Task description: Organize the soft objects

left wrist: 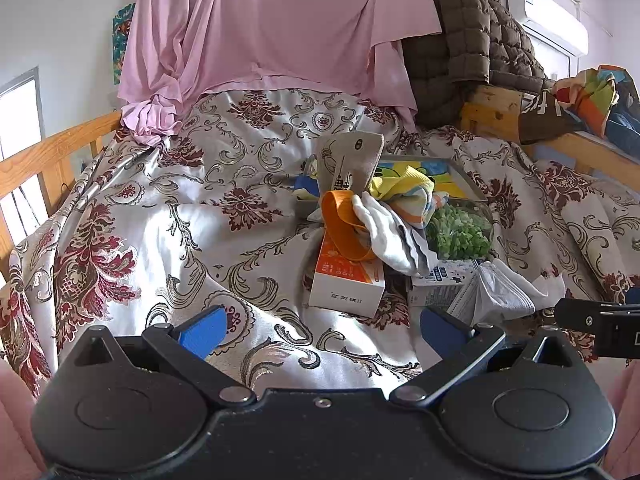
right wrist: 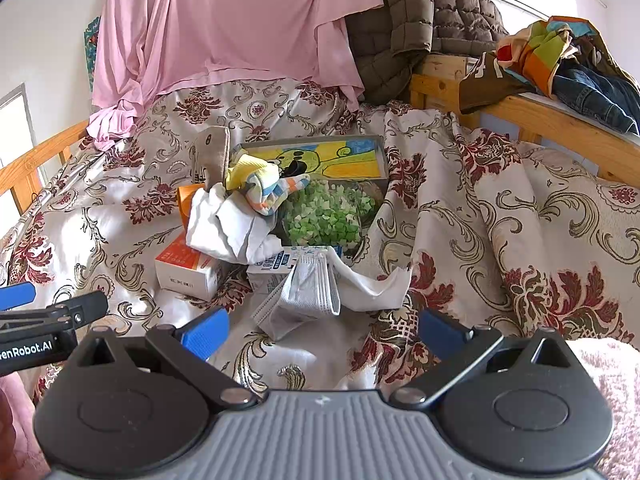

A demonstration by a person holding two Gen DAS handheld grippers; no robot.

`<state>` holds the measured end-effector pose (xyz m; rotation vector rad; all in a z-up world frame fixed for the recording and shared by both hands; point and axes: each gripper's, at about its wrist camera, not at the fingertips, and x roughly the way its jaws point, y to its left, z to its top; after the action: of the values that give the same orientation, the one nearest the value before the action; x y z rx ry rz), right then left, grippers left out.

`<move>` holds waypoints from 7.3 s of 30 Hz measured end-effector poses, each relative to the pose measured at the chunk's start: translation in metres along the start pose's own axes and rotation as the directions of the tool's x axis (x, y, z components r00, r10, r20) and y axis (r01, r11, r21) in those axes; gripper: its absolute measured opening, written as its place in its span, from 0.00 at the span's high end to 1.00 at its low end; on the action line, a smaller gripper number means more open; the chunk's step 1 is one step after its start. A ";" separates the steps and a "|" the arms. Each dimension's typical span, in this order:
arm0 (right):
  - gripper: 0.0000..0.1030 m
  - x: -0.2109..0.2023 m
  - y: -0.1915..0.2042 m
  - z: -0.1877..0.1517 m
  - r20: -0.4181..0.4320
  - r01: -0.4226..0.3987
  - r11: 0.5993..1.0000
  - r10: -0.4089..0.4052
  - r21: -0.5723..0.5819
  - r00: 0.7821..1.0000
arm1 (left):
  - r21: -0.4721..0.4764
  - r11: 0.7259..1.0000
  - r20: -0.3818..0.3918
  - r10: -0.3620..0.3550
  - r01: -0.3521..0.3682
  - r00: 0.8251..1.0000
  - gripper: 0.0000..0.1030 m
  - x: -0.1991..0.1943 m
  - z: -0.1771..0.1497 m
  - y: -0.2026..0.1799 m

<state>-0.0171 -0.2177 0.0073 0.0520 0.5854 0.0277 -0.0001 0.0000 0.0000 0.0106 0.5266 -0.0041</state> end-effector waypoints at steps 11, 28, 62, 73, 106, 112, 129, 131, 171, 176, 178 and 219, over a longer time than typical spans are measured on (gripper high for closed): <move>0.00 0.000 0.000 0.000 -0.001 0.000 1.000 0.000 0.000 1.000 | 0.000 1.000 0.000 0.000 0.000 1.000 0.01 0.000 0.000 0.000; 0.00 -0.001 0.001 0.000 -0.003 0.000 1.000 0.000 0.001 1.000 | -0.001 1.000 -0.001 -0.001 0.001 1.000 0.01 0.000 0.000 0.000; 0.00 -0.001 0.001 0.000 -0.004 -0.001 1.000 0.001 0.002 1.000 | -0.001 1.000 -0.002 -0.002 0.002 1.000 0.01 0.000 0.000 0.000; 0.00 0.000 -0.004 0.001 -0.039 -0.037 0.999 0.037 0.007 0.999 | 0.011 1.000 -0.012 -0.008 0.008 1.000 0.01 0.001 -0.001 -0.002; 0.01 0.139 -0.025 0.045 -0.493 -0.444 0.582 0.084 -0.681 0.866 | 0.181 0.790 -0.283 -0.529 0.586 0.800 0.01 0.156 0.013 -0.088; 0.20 0.162 -0.009 0.035 -0.520 -0.468 0.496 0.037 -0.732 0.853 | 0.107 0.756 -0.312 -0.592 0.646 0.743 0.07 0.180 0.012 -0.084; 0.75 0.180 -0.016 0.029 -0.498 -0.411 0.554 -0.009 -0.724 0.867 | -0.089 0.732 -0.373 -0.653 0.676 0.659 0.57 0.205 0.008 -0.073; 0.81 0.177 -0.016 0.027 -0.487 -0.396 0.564 -0.013 -0.725 0.873 | -0.094 0.725 -0.356 -0.664 0.682 0.657 0.64 0.201 0.008 -0.072; 0.91 0.299 -0.044 0.183 0.056 -0.136 0.991 0.136 -0.011 0.989 | -0.227 0.875 0.003 -0.438 0.427 0.899 0.83 0.275 0.220 -0.047; 0.91 0.329 -0.046 0.174 0.007 -0.158 0.987 0.157 0.007 0.988 | -0.253 0.886 -0.091 -0.421 0.388 0.902 0.83 0.328 0.229 -0.057; 0.91 0.341 -0.049 0.171 -0.014 -0.148 0.989 0.148 0.009 0.989 | -0.276 0.885 -0.133 -0.421 0.375 0.897 0.83 0.346 0.230 -0.061; 0.04 0.231 -0.064 0.192 0.209 -0.060 0.998 0.054 0.022 0.976 | -0.293 0.921 -0.076 -0.291 0.257 0.954 0.20 0.271 0.239 -0.058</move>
<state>0.2818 -0.2799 0.0360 0.0982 0.3742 0.0693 0.3541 -0.0613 0.0698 -0.3438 0.6400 -0.2051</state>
